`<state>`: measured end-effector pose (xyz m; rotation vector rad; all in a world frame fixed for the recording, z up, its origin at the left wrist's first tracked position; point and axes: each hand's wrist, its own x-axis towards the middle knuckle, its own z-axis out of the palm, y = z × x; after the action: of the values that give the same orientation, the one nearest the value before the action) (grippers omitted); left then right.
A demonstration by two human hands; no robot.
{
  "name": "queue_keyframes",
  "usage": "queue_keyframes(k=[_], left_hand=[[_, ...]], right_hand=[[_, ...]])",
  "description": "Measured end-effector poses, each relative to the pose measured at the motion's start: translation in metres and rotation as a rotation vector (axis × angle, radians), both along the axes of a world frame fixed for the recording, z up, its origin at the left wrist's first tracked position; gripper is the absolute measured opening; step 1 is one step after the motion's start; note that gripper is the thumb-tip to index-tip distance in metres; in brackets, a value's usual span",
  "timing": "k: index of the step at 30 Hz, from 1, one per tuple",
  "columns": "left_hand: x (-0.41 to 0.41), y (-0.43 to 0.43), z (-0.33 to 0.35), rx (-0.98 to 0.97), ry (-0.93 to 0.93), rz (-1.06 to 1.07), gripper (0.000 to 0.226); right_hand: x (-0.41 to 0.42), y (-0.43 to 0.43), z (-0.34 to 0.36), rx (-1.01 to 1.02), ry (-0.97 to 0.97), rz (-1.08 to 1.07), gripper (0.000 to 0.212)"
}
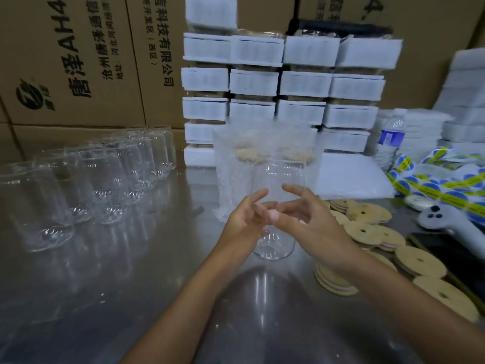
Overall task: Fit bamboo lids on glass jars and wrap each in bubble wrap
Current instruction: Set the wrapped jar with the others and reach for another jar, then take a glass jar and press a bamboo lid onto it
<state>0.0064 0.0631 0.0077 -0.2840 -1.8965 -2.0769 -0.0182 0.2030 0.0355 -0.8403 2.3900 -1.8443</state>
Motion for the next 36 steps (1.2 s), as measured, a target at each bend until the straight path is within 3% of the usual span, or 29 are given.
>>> queue_keyframes(k=[5,10,14,17,20,24,30,32,34,36], left_hand=[[-0.001,0.027,0.001,-0.003,0.026,-0.074,0.130],[-0.005,0.031,-0.012,-0.020,0.005,0.004,0.078],[-0.007,0.023,-0.020,0.056,0.018,0.182,0.068],[-0.008,0.020,-0.019,0.061,0.023,0.269,0.070],[-0.009,0.022,-0.019,0.030,0.023,0.306,0.063],[-0.008,0.022,-0.020,0.004,0.024,0.326,0.065],[-0.008,0.022,-0.023,-0.030,0.019,0.360,0.074],[-0.009,0.022,-0.022,-0.031,0.027,0.367,0.072],[-0.010,0.023,-0.022,-0.035,0.036,0.368,0.072],[-0.009,0.024,-0.023,-0.057,0.036,0.360,0.072]], right_hand=[[-0.005,0.026,-0.004,0.051,0.107,0.023,0.075],[-0.010,0.056,-0.007,0.168,0.127,0.026,0.063],[0.000,0.085,-0.029,0.665,0.377,-0.035,0.060],[0.004,0.097,-0.041,0.969,0.513,-0.099,0.077],[0.004,0.104,-0.043,1.103,0.507,-0.137,0.089],[-0.001,0.109,-0.043,1.135,0.494,-0.140,0.082],[-0.013,0.096,-0.044,0.903,0.447,-0.242,0.077],[-0.017,0.088,-0.039,0.608,0.377,-0.296,0.063],[-0.019,0.077,-0.027,0.188,0.265,-0.285,0.048],[-0.020,0.065,-0.010,-0.177,0.080,-0.271,0.055]])
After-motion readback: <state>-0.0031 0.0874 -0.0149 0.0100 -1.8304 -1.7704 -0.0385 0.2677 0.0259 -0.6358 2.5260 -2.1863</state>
